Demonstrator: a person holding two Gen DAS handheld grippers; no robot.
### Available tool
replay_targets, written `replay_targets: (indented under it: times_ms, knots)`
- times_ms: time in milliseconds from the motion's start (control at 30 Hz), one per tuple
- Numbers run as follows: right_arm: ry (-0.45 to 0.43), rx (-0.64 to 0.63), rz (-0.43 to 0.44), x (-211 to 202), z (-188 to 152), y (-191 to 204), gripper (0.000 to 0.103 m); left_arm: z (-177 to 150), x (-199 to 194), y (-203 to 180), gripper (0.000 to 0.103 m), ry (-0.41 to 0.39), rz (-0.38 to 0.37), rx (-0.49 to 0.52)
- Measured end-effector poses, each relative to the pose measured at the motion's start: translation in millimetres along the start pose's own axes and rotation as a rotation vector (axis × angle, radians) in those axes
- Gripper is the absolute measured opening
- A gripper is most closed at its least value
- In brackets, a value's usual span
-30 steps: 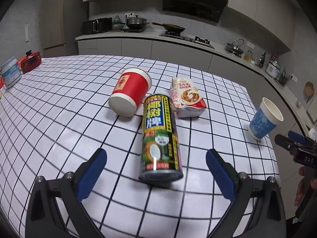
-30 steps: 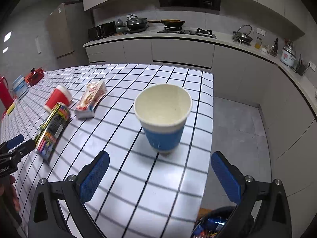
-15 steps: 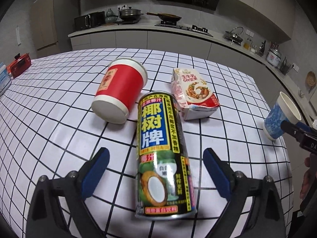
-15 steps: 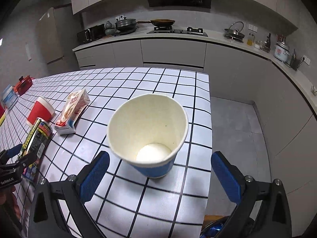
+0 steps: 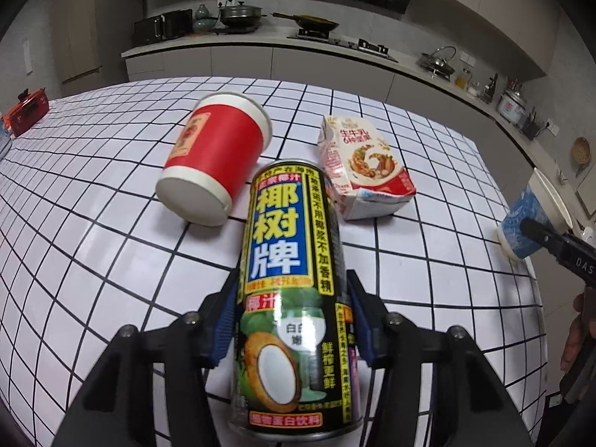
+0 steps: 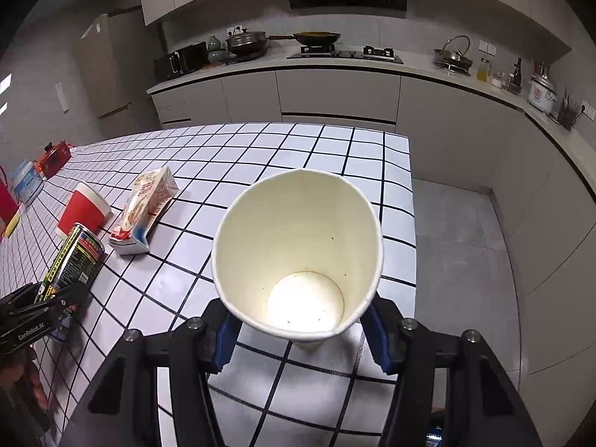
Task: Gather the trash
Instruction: 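Grasp the coconut drink can with the left tool while the right tool grasps the blue paper cup, then carry the coconut can and blue cup over the black bin and release both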
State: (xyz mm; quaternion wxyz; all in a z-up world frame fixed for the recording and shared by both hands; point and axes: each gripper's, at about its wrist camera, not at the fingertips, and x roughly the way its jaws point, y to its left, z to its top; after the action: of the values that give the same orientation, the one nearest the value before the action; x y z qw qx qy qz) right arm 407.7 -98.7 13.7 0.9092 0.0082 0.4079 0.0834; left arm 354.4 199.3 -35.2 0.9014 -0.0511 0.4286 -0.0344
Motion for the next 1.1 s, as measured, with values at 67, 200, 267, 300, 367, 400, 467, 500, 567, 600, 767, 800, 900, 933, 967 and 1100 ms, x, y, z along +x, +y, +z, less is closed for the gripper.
replay_targets:
  times_ms: [67, 200, 267, 300, 367, 400, 467, 500, 567, 600, 767, 800, 900, 933, 967, 1100]
  knots:
    - [-0.014, -0.001, 0.003, -8.7, -0.5, 0.1, 0.059, -1.8, -8.4, -0.2, 0.054, -0.012, -0.006, -0.004]
    - [-0.040, -0.008, 0.008, -28.0, -2.8, -1.0, 0.059, -5.0, -27.7, -6.9, 0.054, -0.042, -0.019, 0.003]
    - [-0.051, -0.010, 0.010, -40.5, -6.2, -3.5, 0.059, -6.9, -35.4, -13.0, 0.054, -0.055, -0.028, 0.008]
    - [-0.057, -0.008, 0.010, -47.0, -8.2, -5.8, 0.059, -8.3, -40.6, -17.3, 0.054, -0.061, -0.036, 0.011]
    - [-0.065, -0.002, 0.011, -56.1, -11.5, -12.0, 0.060, -8.4, -47.0, -26.4, 0.054, -0.072, -0.049, 0.022]
    - [-0.070, 0.001, 0.009, -62.1, -14.4, -15.4, 0.059, -8.8, -50.4, -31.6, 0.054, -0.078, -0.056, 0.027]
    - [-0.076, 0.008, 0.004, -74.5, -21.5, -24.5, 0.060, -11.1, -56.1, -42.7, 0.054, -0.085, -0.072, 0.035]
    - [-0.078, 0.011, 0.001, -78.6, -24.2, -28.3, 0.060, -12.9, -58.9, -48.4, 0.054, -0.088, -0.079, 0.038]
    - [-0.082, 0.016, -0.008, -91.0, -33.3, -38.6, 0.059, -17.0, -63.6, -59.7, 0.054, -0.093, -0.093, 0.047]
    - [-0.083, 0.021, -0.013, -96.8, -38.1, -44.2, 0.059, -19.8, -66.1, -67.3, 0.054, -0.095, -0.098, 0.055]
    - [-0.081, 0.047, -0.029, -122.7, -62.2, -70.7, 0.059, -33.3, -75.9, -102.0, 0.054, -0.095, -0.134, 0.085]
    - [-0.081, 0.051, -0.032, -127.5, -66.4, -75.6, 0.060, -36.6, -77.7, -110.5, 0.054, -0.093, -0.143, 0.093]
    - [-0.078, 0.071, -0.049, -144.9, -84.2, -96.4, 0.059, -45.8, -82.1, -134.3, 0.054, -0.089, -0.169, 0.116]
    - [-0.078, 0.077, -0.053, -149.8, -89.0, -103.2, 0.059, -48.6, -83.6, -143.8, 0.054, -0.087, -0.177, 0.127]
    - [-0.076, 0.085, -0.058, -154.1, -93.4, -110.8, 0.060, -53.4, -85.5, -153.5, 0.054, -0.086, -0.188, 0.136]
    - [-0.063, 0.112, -0.082, -168.4, -113.3, -144.1, 0.060, -64.5, -87.6, -195.4, 0.054, -0.072, -0.234, 0.186]
